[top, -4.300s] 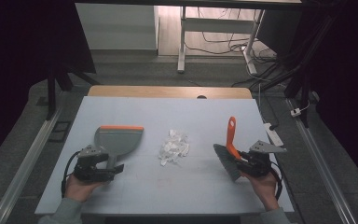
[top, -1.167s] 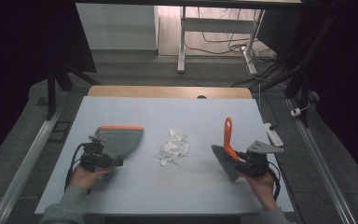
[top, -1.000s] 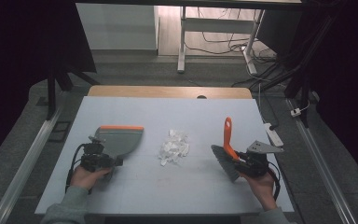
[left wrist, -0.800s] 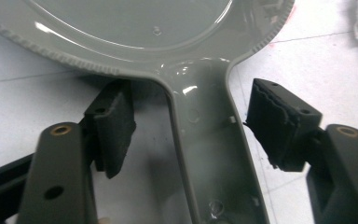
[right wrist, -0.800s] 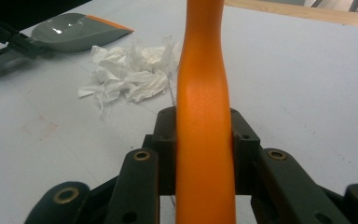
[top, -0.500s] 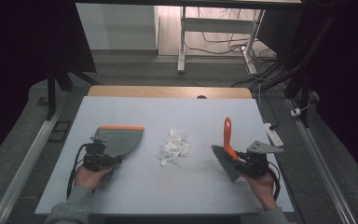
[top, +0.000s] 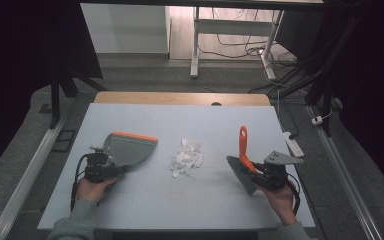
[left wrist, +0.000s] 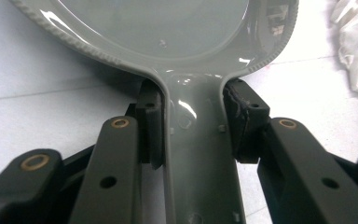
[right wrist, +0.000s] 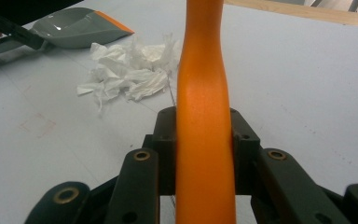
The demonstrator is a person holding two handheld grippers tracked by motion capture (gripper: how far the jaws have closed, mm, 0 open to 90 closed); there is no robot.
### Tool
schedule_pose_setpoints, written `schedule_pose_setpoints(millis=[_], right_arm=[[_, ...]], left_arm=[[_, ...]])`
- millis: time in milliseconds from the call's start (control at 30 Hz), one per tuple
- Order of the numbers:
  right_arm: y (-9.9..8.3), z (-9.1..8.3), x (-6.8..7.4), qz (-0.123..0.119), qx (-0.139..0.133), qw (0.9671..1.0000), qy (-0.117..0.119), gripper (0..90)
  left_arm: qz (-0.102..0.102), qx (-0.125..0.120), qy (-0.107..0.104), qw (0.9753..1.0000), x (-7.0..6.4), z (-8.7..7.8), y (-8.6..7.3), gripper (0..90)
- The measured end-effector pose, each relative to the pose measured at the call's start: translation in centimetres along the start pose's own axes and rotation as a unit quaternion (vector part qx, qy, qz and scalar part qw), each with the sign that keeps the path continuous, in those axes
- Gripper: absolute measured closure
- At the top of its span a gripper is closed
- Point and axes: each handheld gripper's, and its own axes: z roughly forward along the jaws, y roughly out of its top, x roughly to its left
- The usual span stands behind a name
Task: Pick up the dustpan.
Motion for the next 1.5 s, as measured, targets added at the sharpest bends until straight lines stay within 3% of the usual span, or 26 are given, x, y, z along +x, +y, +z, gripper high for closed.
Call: schedule_pose_setpoints(millis=[133,400,667,867,1200,1500], right_arm=[[0.0,0.0,0.0,0.0,0.0,1.0,-0.001,69.7],[0.0,0.0,-0.1,-0.004,0.001,1.0,-0.005,69.7],[0.0,-0.1,0.0,-0.004,-0.003,1.0,-0.007,69.7],[0.1,-0.2,0.0,-0.003,-0.007,0.9999,-0.01,69.7],[0.3,-0.5,0.0,0.002,-0.021,0.9997,-0.014,69.7],[0.3,-0.3,0.1,-0.001,-0.019,0.9998,-0.01,69.7]], left_arm=[[0.008,-0.006,0.003,1.0,0.2,-0.1,-0.1,61.5],[0.029,-0.035,-0.016,0.9988,0.7,-1.0,-0.2,61.6],[0.053,-0.049,-0.037,0.9967,1.2,-1.8,-0.3,61.6],[0.067,-0.054,-0.038,0.9955,1.6,-2.4,-0.2,61.6],[0.109,-0.061,-0.056,0.9905,2.3,-3.6,-0.3,61.6],[0.143,-0.075,-0.08,0.9836,3.0,-5.5,-0.6,61.5]])
